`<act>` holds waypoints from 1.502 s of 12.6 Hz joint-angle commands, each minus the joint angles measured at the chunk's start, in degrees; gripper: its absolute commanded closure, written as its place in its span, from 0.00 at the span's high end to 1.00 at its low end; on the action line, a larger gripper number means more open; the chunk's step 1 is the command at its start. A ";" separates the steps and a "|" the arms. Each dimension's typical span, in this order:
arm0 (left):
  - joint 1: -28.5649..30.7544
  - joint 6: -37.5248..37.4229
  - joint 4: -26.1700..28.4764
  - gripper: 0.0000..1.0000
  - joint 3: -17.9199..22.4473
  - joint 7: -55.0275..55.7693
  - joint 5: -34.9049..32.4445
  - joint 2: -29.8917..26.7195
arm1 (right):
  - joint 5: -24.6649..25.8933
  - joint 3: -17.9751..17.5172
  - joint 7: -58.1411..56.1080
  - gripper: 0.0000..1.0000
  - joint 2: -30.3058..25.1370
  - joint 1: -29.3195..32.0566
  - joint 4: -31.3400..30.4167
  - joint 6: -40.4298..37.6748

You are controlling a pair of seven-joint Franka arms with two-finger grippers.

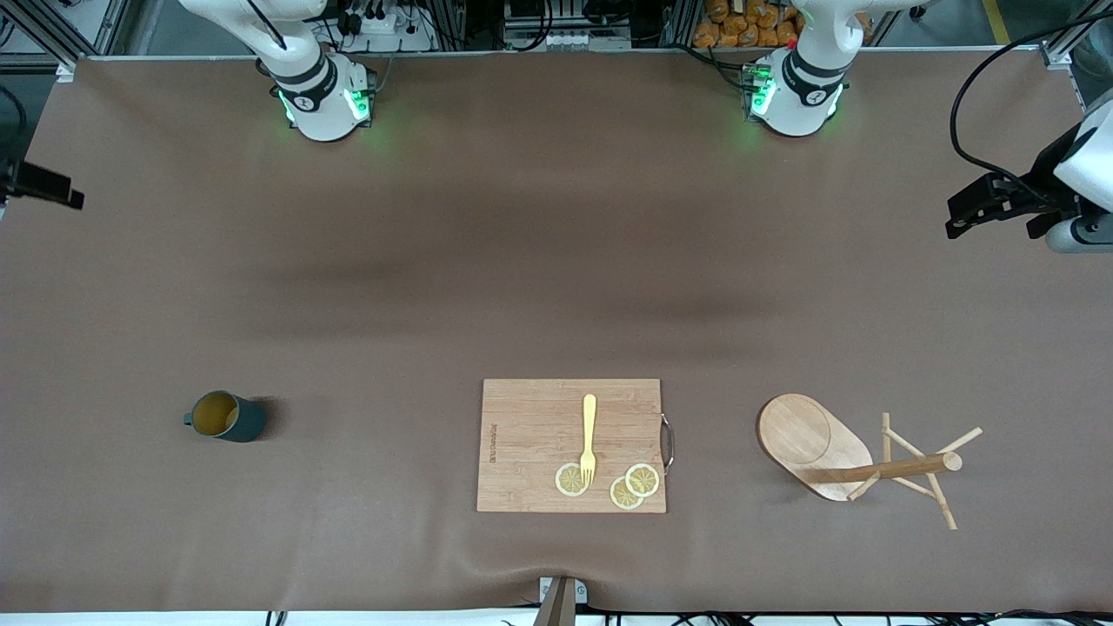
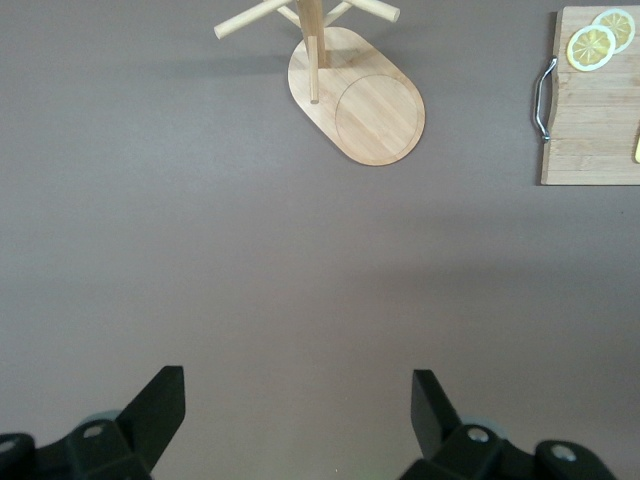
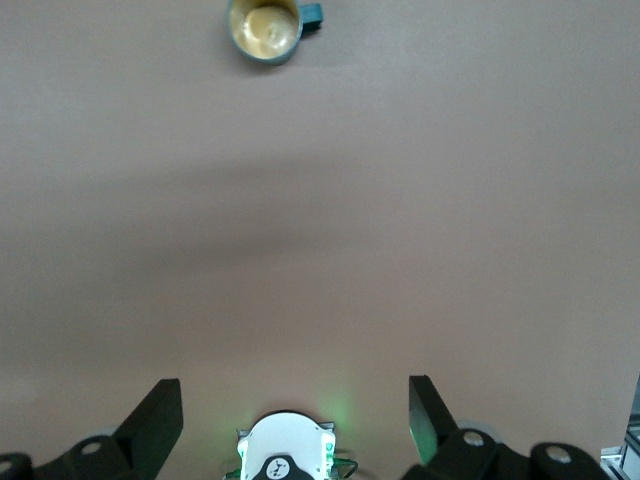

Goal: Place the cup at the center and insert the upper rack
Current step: 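Reach the right gripper down to the teal mug, then close the right gripper on the teal mug's rim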

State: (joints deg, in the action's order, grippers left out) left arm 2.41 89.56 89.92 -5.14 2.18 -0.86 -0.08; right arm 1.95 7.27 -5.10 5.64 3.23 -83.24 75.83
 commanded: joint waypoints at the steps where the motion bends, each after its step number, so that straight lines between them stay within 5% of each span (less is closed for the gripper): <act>1: 0.14 -0.97 -1.33 1.00 -0.05 -0.42 0.86 0.61 | 0.95 -1.03 -0.26 1.00 6.46 0.47 1.67 5.53; 7: 0.49 -0.97 -1.33 1.00 -0.14 -0.77 1.04 0.61 | -0.19 -1.12 -12.01 1.00 16.04 0.03 1.67 18.99; 13: 0.31 -0.80 -1.33 1.00 -0.14 -0.77 1.04 0.61 | -0.28 -1.21 -11.25 1.00 24.75 -4.71 1.76 34.19; 19: 0.23 -0.71 -1.24 1.00 -0.14 -0.69 1.12 0.70 | -0.28 -1.21 5.71 1.00 30.64 -10.18 1.32 38.85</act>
State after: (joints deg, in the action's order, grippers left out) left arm 2.39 89.57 89.72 -5.20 2.18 -0.86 0.20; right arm 1.74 5.69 -2.24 34.21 -7.05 -83.13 112.77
